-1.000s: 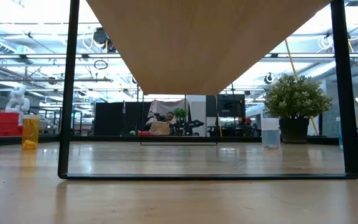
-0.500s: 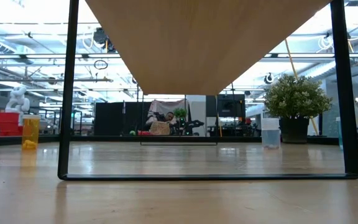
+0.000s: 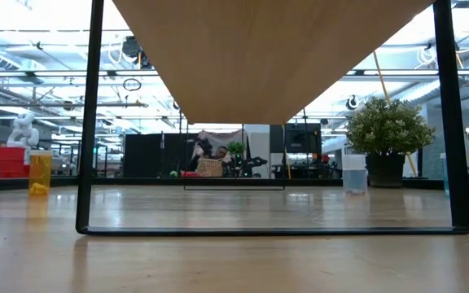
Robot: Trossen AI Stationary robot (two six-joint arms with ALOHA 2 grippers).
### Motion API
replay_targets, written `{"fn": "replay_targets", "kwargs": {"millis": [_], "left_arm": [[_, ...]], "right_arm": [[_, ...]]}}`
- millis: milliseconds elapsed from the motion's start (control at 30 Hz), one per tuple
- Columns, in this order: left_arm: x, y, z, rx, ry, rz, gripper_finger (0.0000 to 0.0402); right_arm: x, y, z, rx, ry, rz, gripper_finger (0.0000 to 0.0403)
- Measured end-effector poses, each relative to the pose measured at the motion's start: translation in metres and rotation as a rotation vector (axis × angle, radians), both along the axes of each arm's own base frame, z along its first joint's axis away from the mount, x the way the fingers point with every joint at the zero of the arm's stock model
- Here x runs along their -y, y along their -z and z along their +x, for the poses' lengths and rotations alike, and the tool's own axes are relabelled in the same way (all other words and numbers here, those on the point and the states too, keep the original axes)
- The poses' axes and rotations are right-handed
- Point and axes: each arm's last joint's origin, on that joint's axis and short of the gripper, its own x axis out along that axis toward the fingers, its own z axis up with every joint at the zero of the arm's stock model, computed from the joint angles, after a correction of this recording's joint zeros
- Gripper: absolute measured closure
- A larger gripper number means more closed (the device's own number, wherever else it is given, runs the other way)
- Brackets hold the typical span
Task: Pick and place medicine bottles onto shelf by color
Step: Put the bottom transparent pill bottle on the shelf
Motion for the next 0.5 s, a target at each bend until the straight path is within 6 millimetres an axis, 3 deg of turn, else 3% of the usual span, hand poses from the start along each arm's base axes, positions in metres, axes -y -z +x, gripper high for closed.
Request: {"fn": "replay_targets", "kwargs": {"millis": [167, 500], "left_arm": [[-0.0001, -0.0004, 0.0005, 0.007, 0.005, 0.01, 0.0187], [0.0002, -0.0035, -0.0004, 0.026, 0.001, 0.034, 0.0201]], "right_arm": [[0.0, 0.0, 0.0, 0.0, 0.0, 0.0, 0.0095], [0.0, 0.0, 0.0, 0.0, 0.0, 0.0, 0.0095]]}}
